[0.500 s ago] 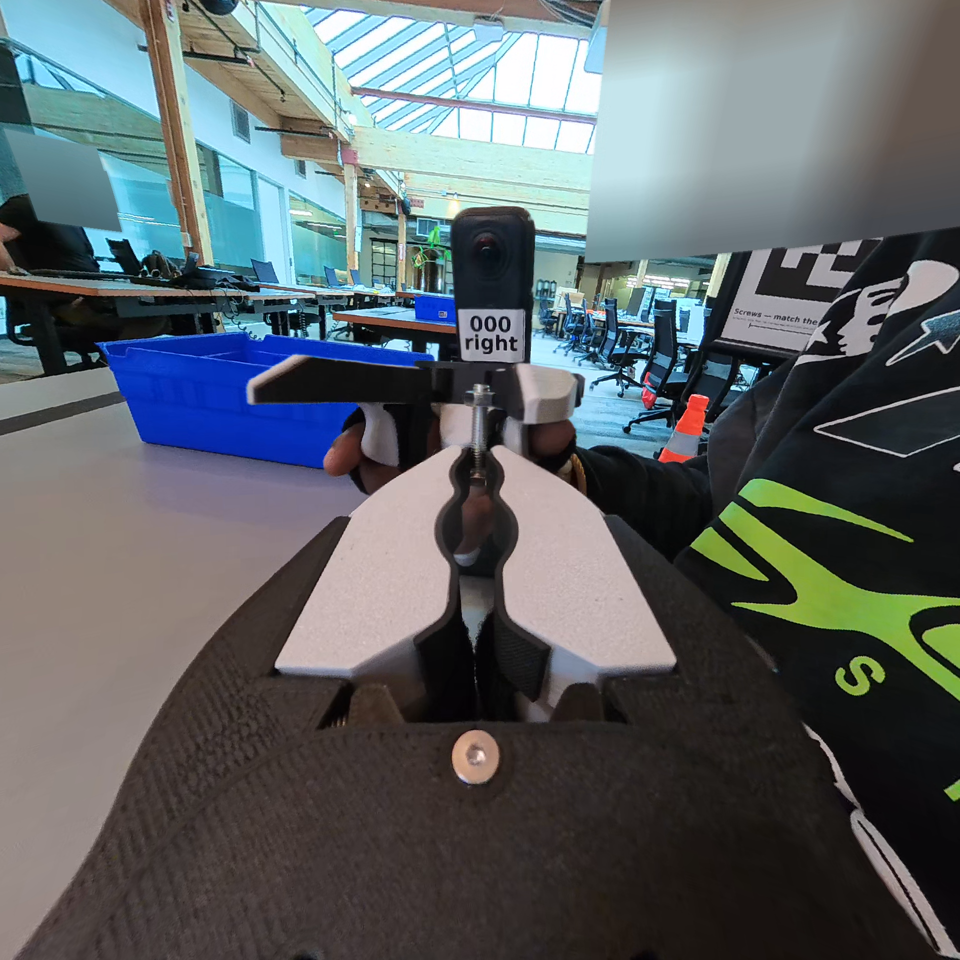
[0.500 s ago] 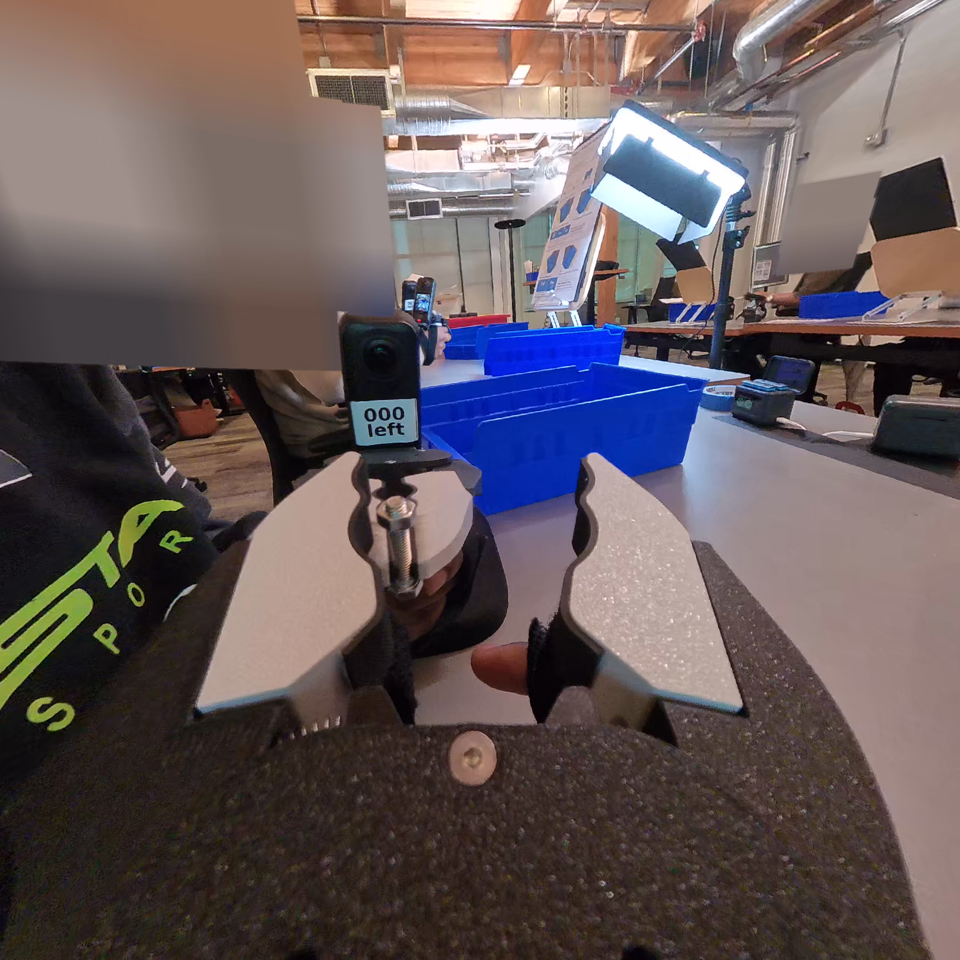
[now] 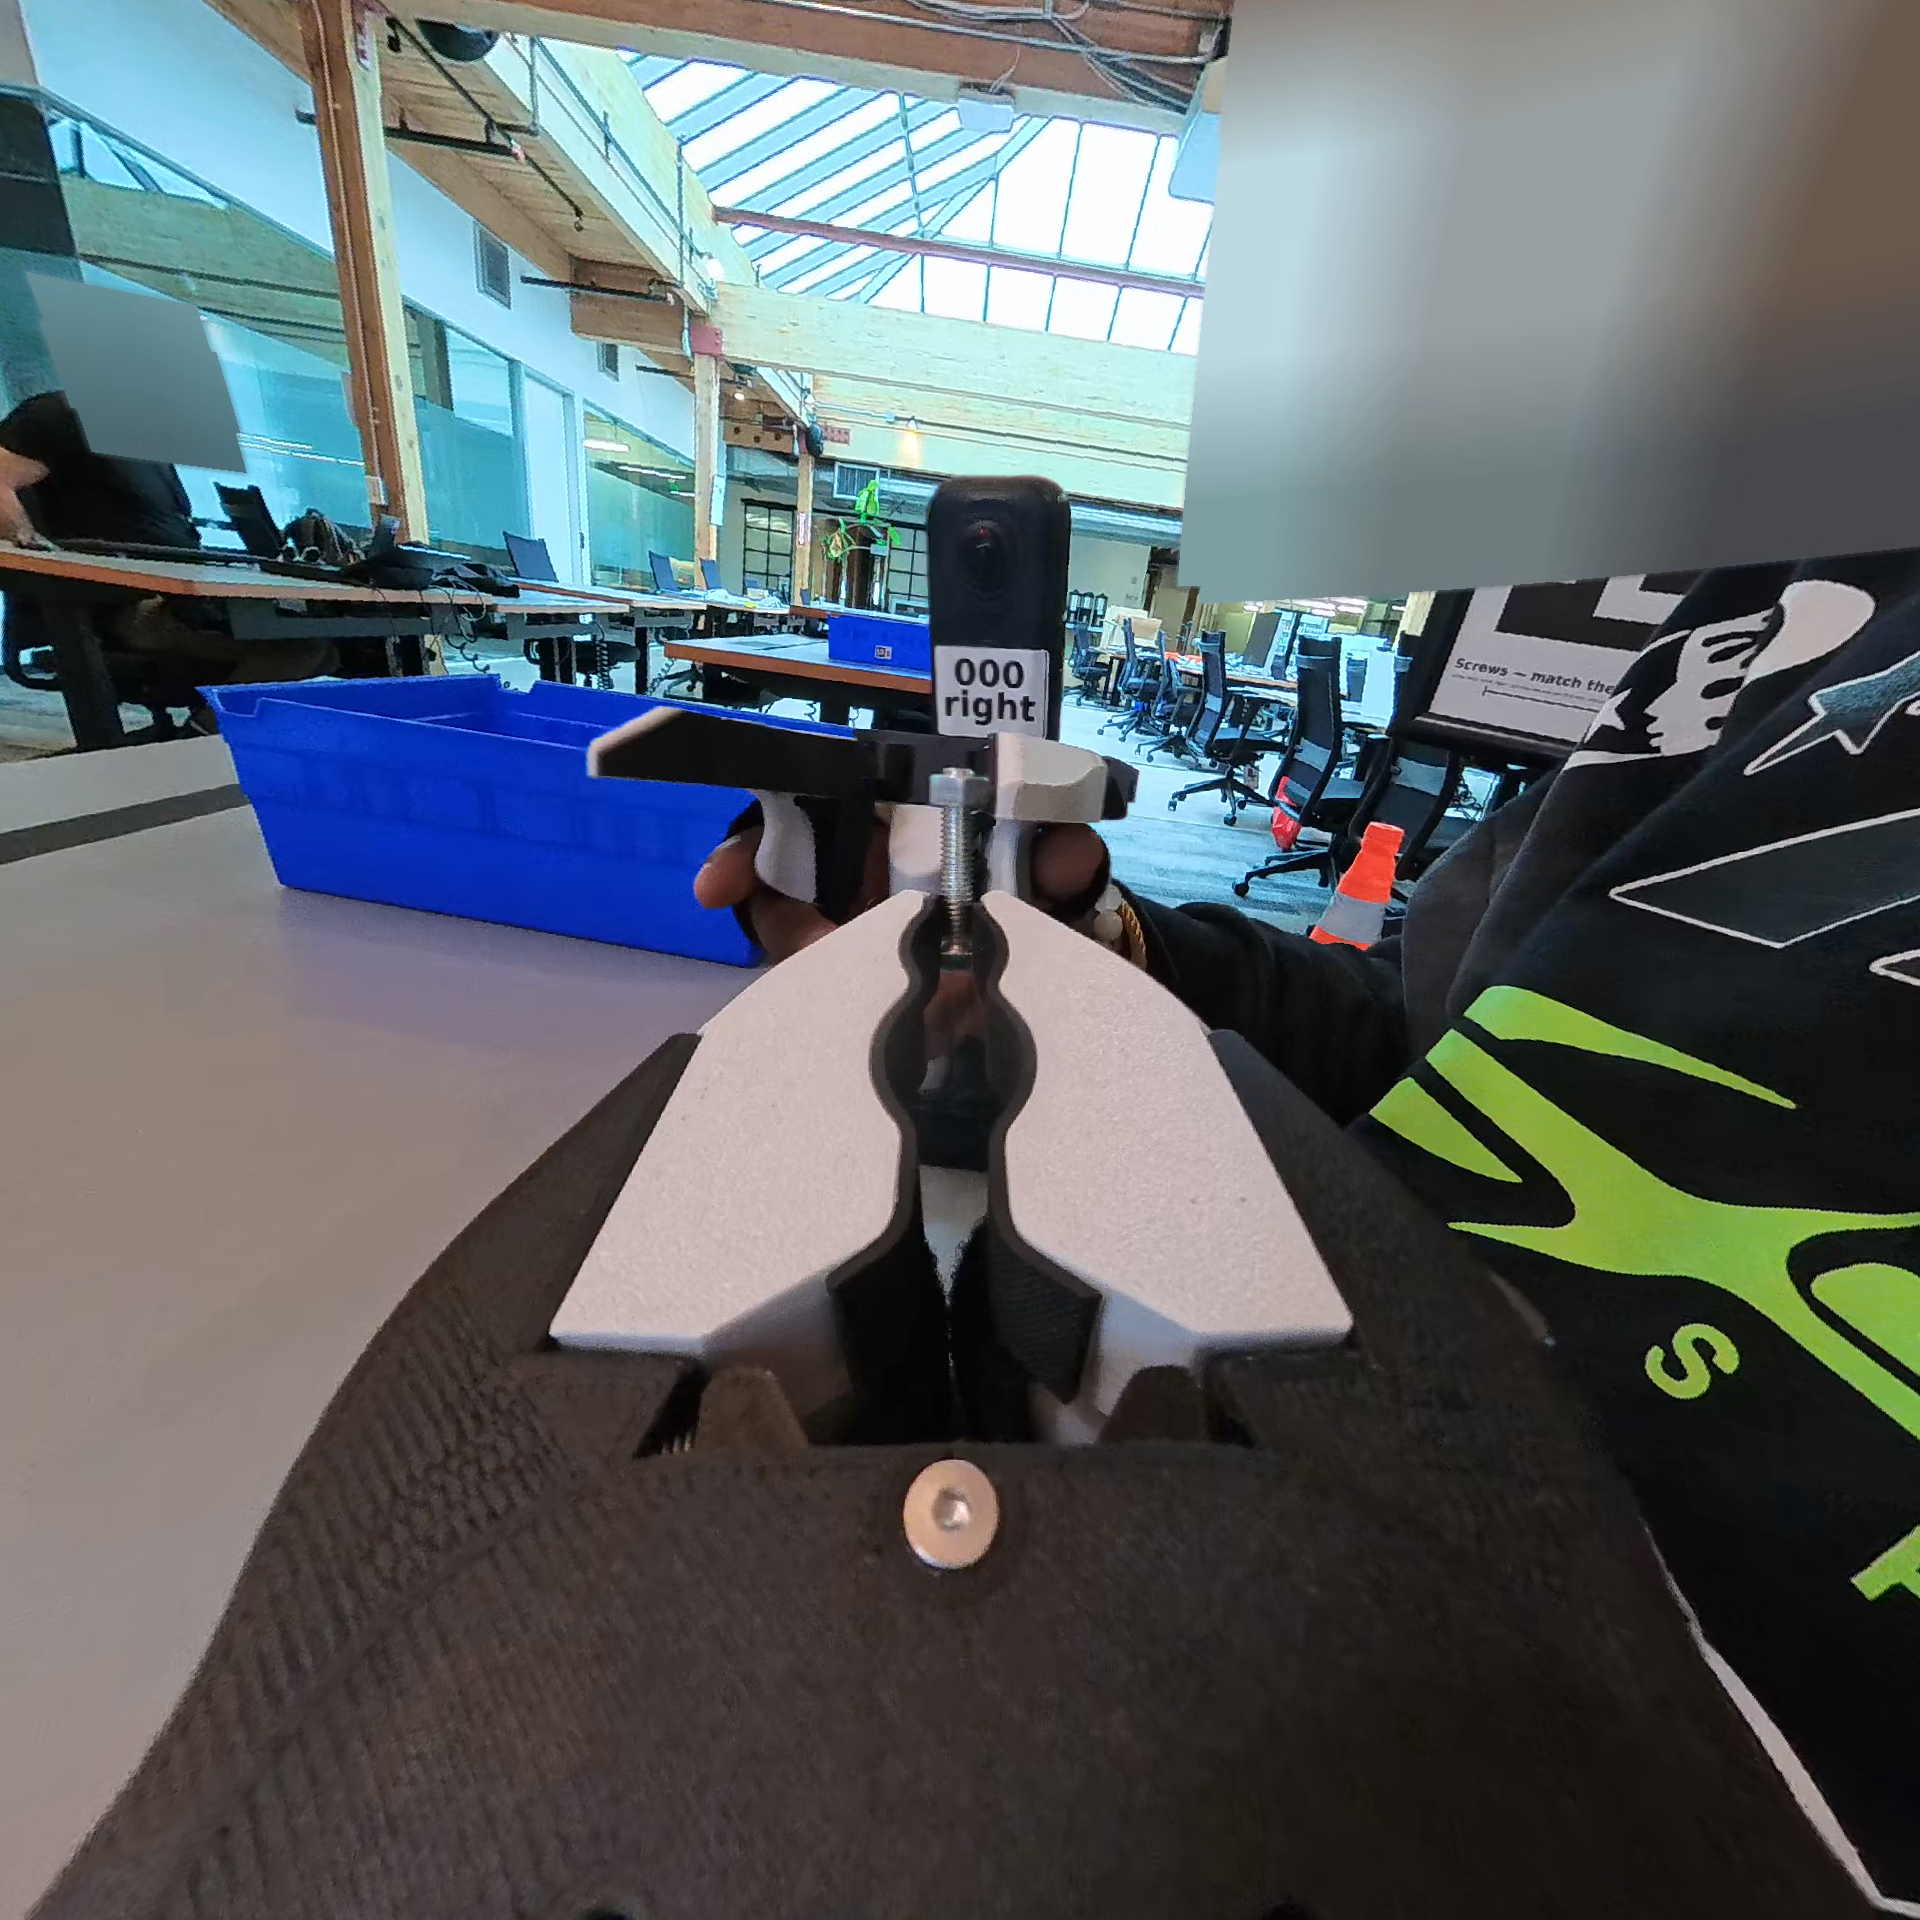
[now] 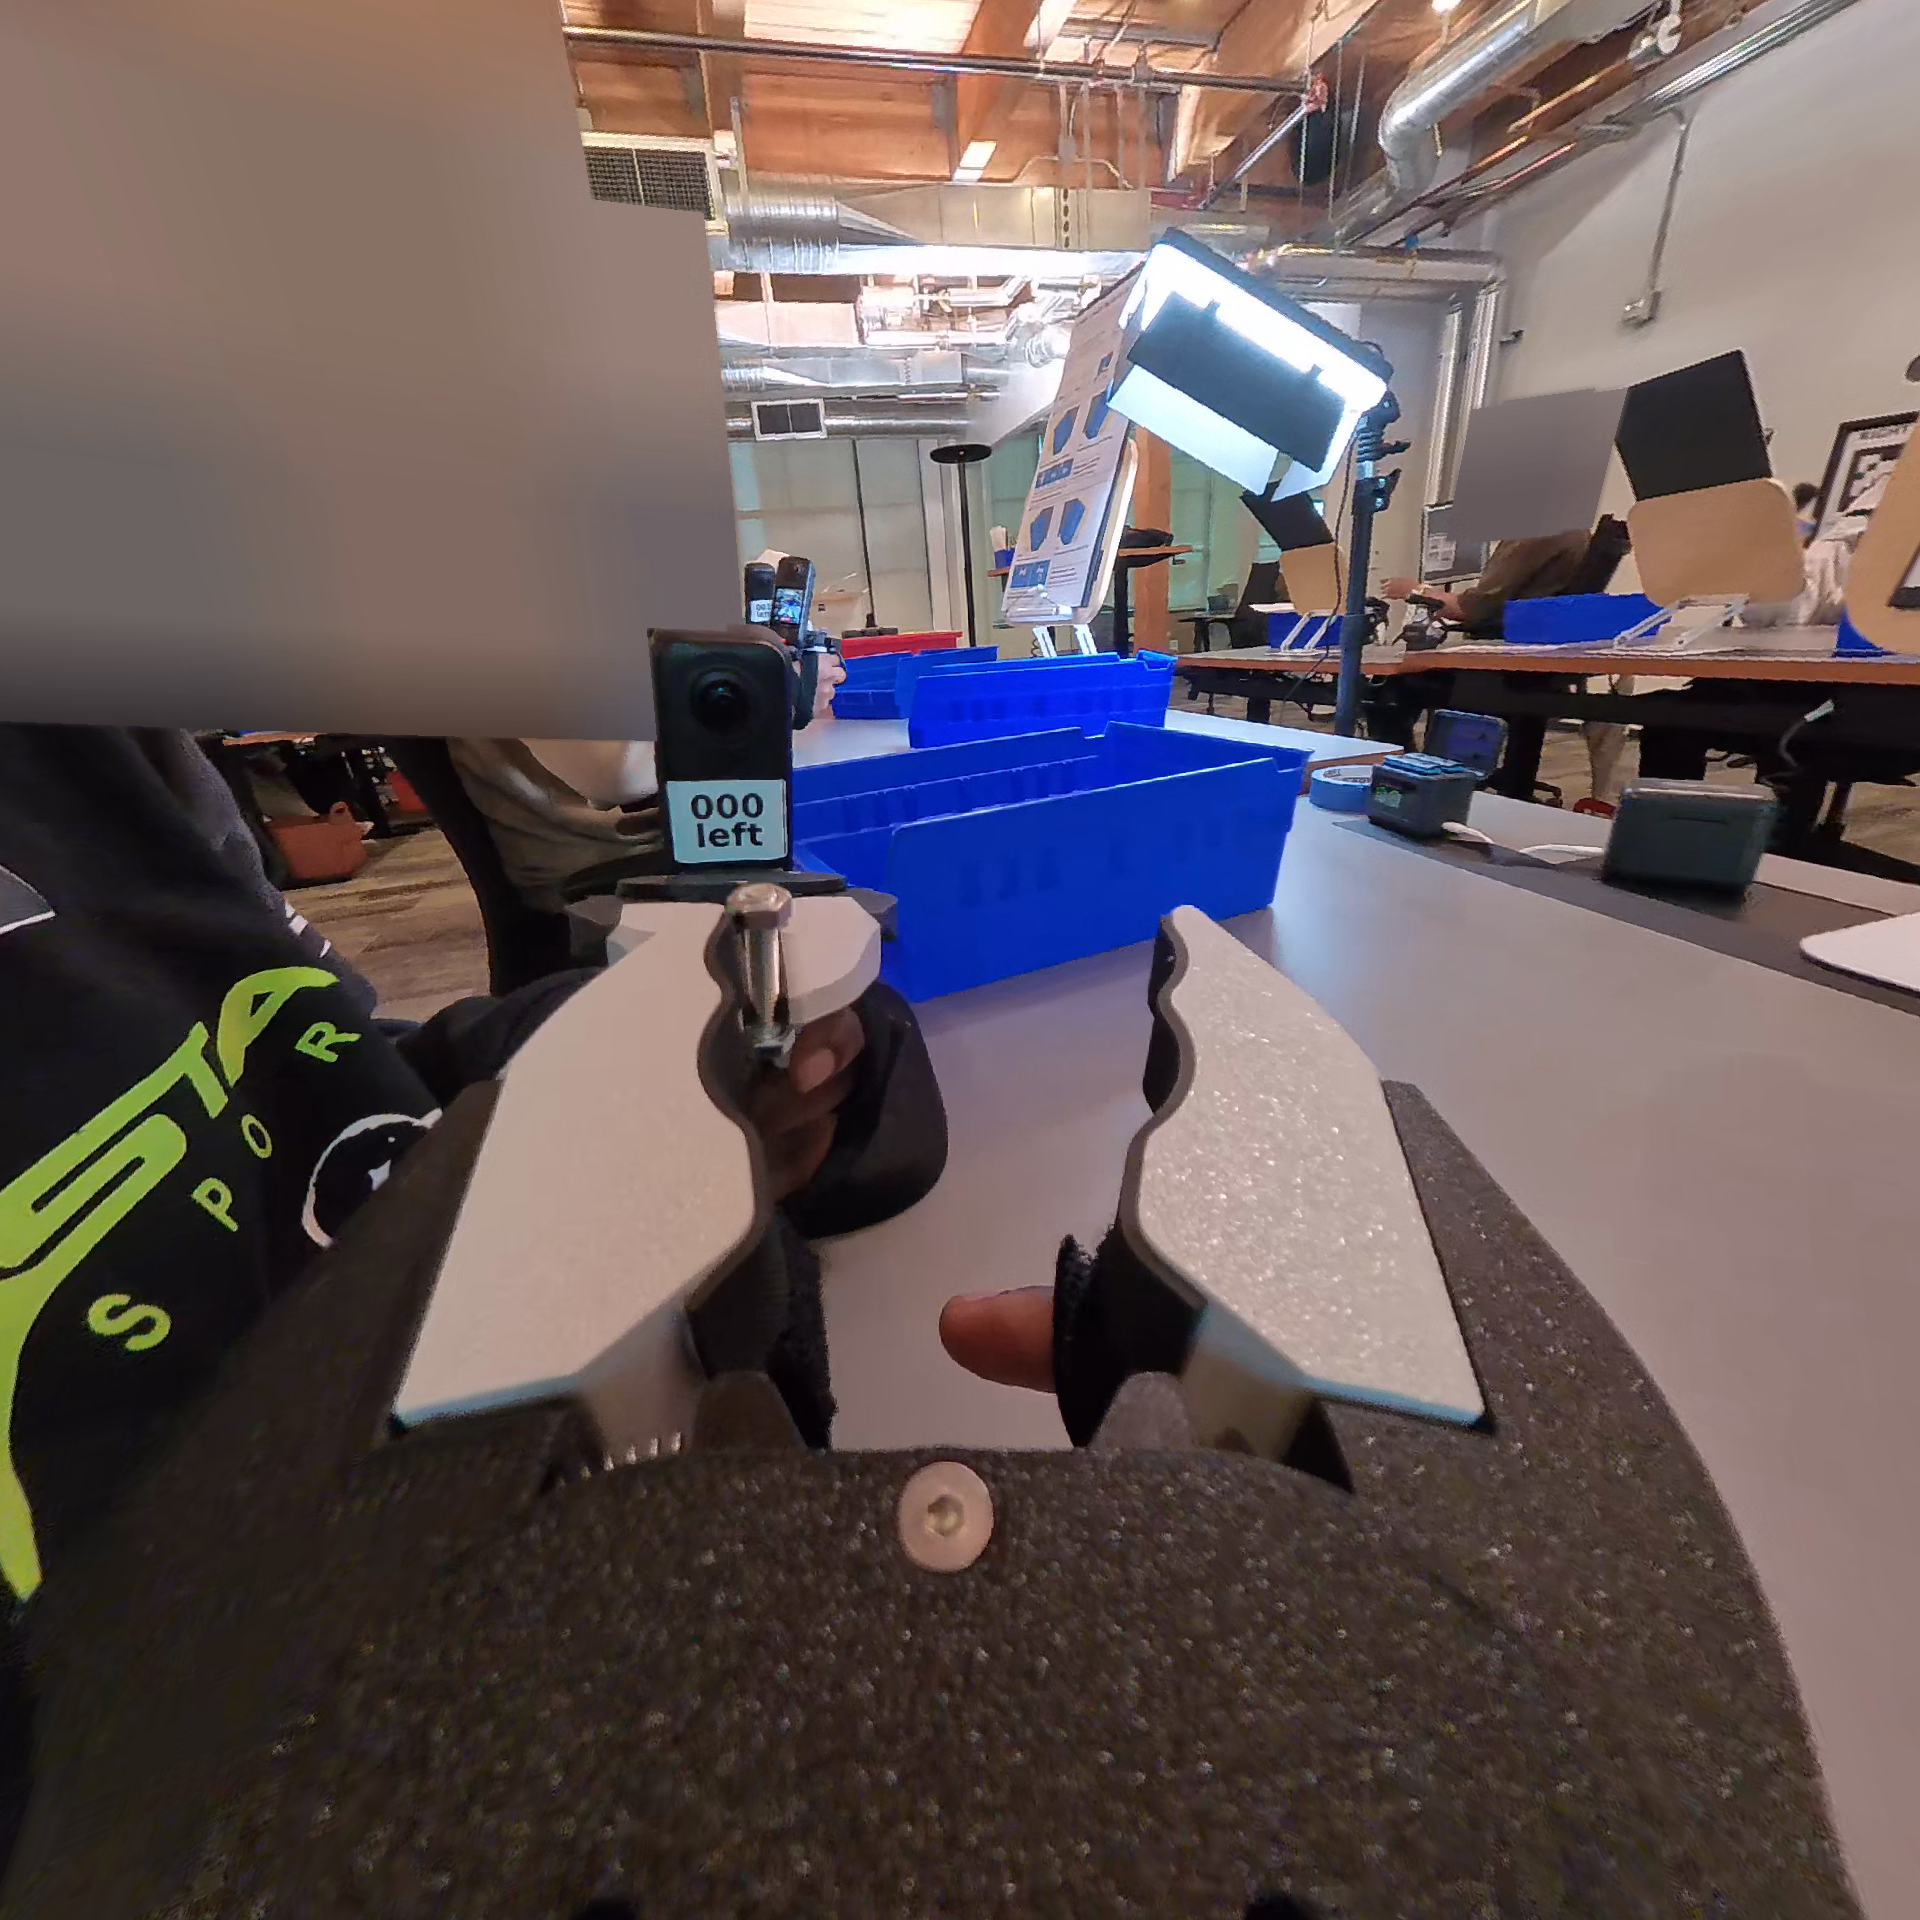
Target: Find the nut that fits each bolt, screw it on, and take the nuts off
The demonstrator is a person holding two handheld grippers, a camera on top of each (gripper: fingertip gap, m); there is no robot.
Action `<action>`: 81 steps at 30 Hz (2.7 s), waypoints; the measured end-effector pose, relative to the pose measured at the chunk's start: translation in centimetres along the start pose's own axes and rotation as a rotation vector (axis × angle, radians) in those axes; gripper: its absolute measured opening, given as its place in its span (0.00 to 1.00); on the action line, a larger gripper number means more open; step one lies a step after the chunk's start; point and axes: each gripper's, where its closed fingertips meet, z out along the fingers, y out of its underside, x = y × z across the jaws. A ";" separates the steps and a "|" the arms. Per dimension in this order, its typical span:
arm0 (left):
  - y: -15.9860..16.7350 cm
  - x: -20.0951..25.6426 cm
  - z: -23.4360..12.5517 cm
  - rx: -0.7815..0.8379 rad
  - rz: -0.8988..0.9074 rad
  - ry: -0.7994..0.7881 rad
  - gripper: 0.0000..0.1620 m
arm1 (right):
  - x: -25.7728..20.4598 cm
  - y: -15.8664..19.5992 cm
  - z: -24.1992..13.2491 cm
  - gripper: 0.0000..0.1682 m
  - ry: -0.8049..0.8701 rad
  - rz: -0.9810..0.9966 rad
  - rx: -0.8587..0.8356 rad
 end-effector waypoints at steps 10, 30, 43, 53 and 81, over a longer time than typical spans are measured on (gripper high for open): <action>0.2 0.1 0.1 -0.012 0.013 -0.002 0.03 | -1.1 -0.4 0.6 0.45 -0.047 0.012 0.031; 0.0 0.1 0.1 -0.001 0.010 0.002 0.03 | -0.7 0.1 1.6 0.46 -0.031 0.003 0.001; 0.0 0.0 0.1 -0.001 0.016 -0.008 0.03 | -1.3 -0.4 1.2 0.44 -0.050 0.009 0.022; 0.4 0.3 0.2 -0.027 0.049 -0.009 0.03 | -1.8 0.4 3.8 0.45 -0.054 -0.003 -0.023; 0.1 0.0 0.1 -0.006 0.029 -0.013 0.03 | -1.7 -0.3 2.9 0.45 -0.067 0.001 0.003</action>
